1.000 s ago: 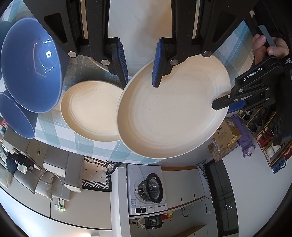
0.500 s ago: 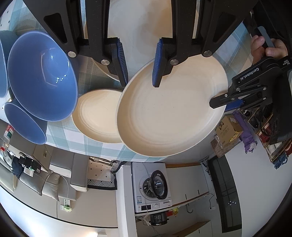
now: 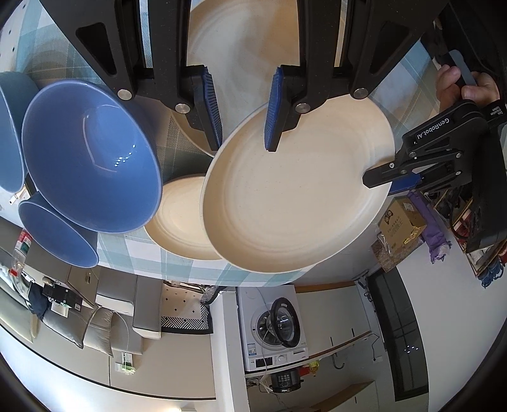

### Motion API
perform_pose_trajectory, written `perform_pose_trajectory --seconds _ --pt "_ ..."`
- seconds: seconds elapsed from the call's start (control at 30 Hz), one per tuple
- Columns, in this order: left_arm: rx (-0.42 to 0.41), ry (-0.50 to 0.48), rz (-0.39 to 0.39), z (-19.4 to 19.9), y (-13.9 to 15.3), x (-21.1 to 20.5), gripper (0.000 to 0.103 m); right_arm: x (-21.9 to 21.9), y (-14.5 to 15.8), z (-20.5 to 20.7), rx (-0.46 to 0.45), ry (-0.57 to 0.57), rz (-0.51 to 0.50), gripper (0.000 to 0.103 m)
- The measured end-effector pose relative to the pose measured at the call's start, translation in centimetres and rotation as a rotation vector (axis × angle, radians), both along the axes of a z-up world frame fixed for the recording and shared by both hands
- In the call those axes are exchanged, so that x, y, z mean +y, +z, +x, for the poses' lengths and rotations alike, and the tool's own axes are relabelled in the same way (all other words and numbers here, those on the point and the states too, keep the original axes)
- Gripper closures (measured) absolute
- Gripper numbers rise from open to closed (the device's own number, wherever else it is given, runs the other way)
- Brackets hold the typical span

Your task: Organize plates and bowls

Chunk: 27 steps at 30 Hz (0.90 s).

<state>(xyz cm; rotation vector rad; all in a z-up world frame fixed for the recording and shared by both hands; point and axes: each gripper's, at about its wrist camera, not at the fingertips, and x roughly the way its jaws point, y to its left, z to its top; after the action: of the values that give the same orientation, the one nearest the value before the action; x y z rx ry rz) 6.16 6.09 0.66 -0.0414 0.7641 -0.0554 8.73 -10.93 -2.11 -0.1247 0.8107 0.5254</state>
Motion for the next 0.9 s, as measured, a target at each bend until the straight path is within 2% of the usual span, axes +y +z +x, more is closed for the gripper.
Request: perform_pose_trajectory --seconds 0.9 --pt "0.041 -0.062 0.029 -0.1 -0.6 -2.4 0.078 -1.6 -0.6 -2.3 0.015 -0.043 -0.006 0.075"
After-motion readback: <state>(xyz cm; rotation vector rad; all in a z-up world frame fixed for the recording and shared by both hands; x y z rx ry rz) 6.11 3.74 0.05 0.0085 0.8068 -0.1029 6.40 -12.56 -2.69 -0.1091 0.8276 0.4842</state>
